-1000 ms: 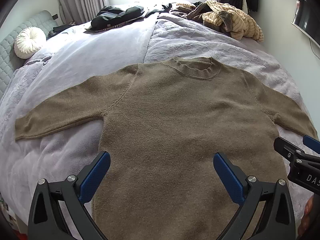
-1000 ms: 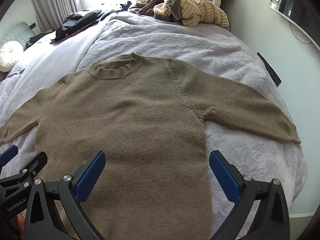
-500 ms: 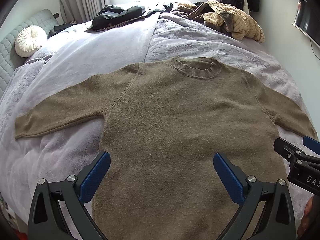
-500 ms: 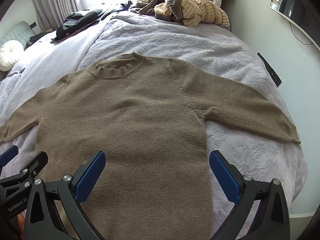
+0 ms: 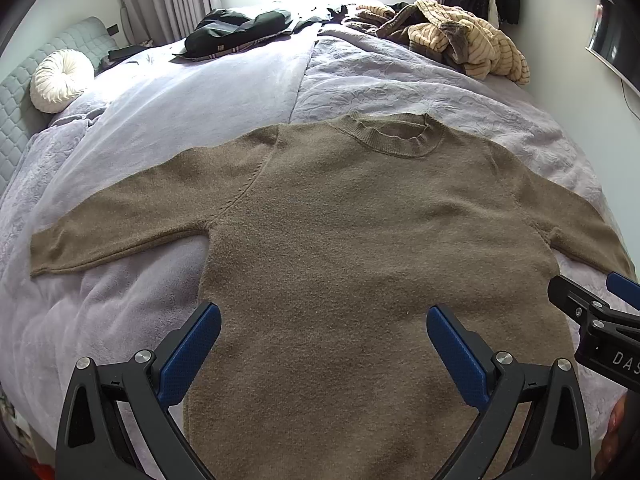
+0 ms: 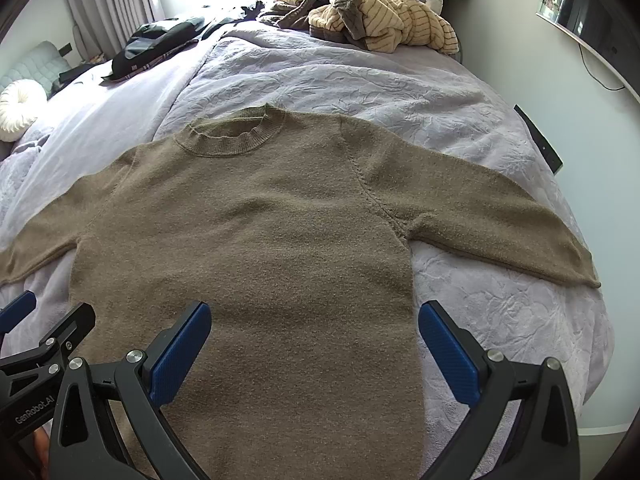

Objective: Fold small clothes

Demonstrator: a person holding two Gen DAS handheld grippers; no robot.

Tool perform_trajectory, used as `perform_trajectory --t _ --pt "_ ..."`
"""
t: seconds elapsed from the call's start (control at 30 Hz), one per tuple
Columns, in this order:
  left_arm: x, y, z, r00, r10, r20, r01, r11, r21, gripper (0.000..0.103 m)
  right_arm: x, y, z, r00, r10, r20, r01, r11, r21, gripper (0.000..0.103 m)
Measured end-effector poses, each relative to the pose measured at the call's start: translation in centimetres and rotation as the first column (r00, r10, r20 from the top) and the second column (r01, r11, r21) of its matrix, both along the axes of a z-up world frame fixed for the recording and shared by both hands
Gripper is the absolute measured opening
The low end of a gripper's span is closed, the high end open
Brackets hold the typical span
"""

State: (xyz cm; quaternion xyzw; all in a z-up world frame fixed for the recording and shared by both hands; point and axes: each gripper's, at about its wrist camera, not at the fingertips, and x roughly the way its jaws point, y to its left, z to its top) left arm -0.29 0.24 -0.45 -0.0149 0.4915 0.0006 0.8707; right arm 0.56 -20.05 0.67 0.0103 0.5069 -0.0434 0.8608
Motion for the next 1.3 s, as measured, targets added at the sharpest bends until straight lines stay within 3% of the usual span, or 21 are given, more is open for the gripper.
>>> perform_trajectory --t 0.77,1.07,1.3 --pt "0.2 0.3 0.1 1.000 0.003 0.016 -0.003 1.000 0.019 0.103 0.1 0.0 -0.1 1.000 0.000 -0.008 0.000 1.000 -0.007 0.103" --pt "0.9 1.0 -0.5 0.998 0.005 -0.060 -0.004 1.000 0.007 0.103 0.8 0.4 -0.6 0.999 -0.005 -0.035 0.004 1.000 -0.020 0.103" --pt "1.2 0.7 -0.9 0.999 -0.008 -0.047 0.009 1.000 0.025 0.103 1.3 0.8 -0.8 0.999 -0.006 -0.043 0.005 1.000 -0.020 0.103"
